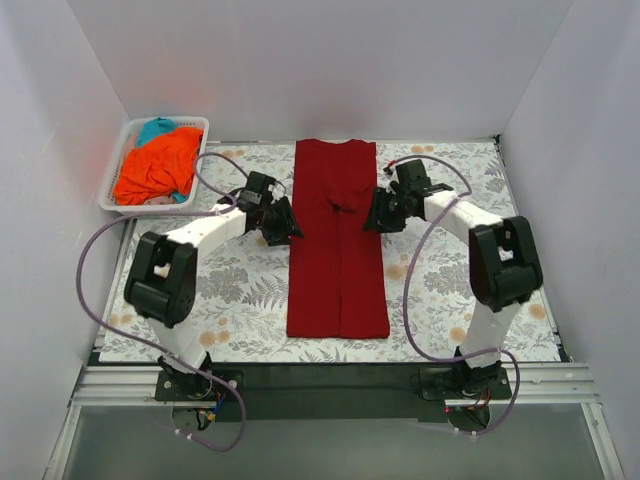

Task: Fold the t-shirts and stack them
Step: Fold the tshirt

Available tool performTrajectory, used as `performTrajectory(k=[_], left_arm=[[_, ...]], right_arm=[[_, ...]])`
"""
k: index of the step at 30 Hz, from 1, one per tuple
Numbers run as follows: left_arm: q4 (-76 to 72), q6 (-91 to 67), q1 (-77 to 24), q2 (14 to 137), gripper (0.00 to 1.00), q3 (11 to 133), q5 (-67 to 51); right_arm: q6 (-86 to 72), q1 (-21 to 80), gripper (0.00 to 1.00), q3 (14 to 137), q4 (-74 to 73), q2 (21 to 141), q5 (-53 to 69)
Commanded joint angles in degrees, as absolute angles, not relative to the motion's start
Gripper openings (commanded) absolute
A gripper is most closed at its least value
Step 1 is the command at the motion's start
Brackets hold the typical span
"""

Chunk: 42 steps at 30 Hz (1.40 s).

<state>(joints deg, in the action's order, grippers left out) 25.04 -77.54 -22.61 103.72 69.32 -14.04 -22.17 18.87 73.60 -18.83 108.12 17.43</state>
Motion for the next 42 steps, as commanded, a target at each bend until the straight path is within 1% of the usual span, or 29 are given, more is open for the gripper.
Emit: performTrajectory(k=[1,2,3,5,6,8,9,12,15,16,18,21,22,23,27,33,38,42], left_arm=[[27.0,-75.5,-22.2,88.1,0.43,65.8,-14.5],[28.1,-76.3,-22.2,85.5,0.43,63.8,-14.3],[28.7,-77.6,-22.2,80.6,0.43,60.5,-14.2],[30.7,-78.7,-22.6,76.0,0.46,56.8,-15.2],[31.5,-79.0,-22.8,71.9,0.47,53.5,-15.3],[34.2,-80.3,-24.0,68.0,0.49,50.5,-16.3],[35.2,-80.9,-24.5,64.4,0.49,47.2,-16.6],[39.5,-82.7,-26.9,57.9,0.49,43.2,-16.3],[44.2,-83.8,-28.7,53.9,0.48,39.9,-15.7],[44.9,-84.3,-29.2,53.3,0.49,38.4,-15.8],[46.5,-86.2,-31.5,52.4,0.49,36.9,-15.6],[46.8,-89.9,-36.4,52.9,0.48,33.8,-14.9],[46.8,-90.9,-37.8,53.4,0.46,33.2,-14.2],[46.2,-92.0,-40.7,53.9,0.46,32.5,-13.9],[44.7,-96.4,-46.7,56.5,0.45,30.8,-11.9],[41.6,-95.7,-48.3,60.8,0.45,31.8,-8.2],[40.3,-94.7,-48.5,64.4,0.45,35.2,-4.7],[38.7,-94.2,-48.5,66.2,0.44,35.6,-4.6]], right_arm=[[-22.8,19.2,0.56,71.2,-22.0,92.7,17.4],[-24.8,19.2,0.59,69.3,-22.4,89.9,17.4],[-25.7,19.6,0.60,65.6,-22.5,84.4,17.1],[-27.2,20.0,0.62,61.9,-24.4,79.2,16.4],[-28.0,20.6,0.61,58.7,-25.5,74.7,15.7],[-28.6,21.0,0.61,55.7,-28.5,70.2,15.0],[-29.1,21.6,0.61,52.3,-29.5,66.1,14.8],[-30.1,22.5,0.61,47.3,-33.2,58.8,13.9],[-31.5,23.5,0.60,40.4,-35.7,53.2,13.9],[-32.6,23.8,0.58,36.7,-35.9,52.0,14.1],[-33.6,25.3,0.57,33.7,-36.6,49.8,14.1],[-34.4,27.8,0.55,29.8,-36.7,49.3,13.1],[-34.4,28.4,0.54,29.3,-36.7,49.8,12.7],[-34.2,28.9,0.54,28.5,-36.7,50.4,12.5],[-35.4,32.9,0.54,28.0,-36.4,53.0,10.5],[-37.4,35.9,0.53,26.1,-32.3,55.5,10.1],[-38.4,37.4,0.53,25.7,-30.3,57.5,9.6],[-38.3,37.5,0.53,26.0,-28.9,58.6,9.0]])
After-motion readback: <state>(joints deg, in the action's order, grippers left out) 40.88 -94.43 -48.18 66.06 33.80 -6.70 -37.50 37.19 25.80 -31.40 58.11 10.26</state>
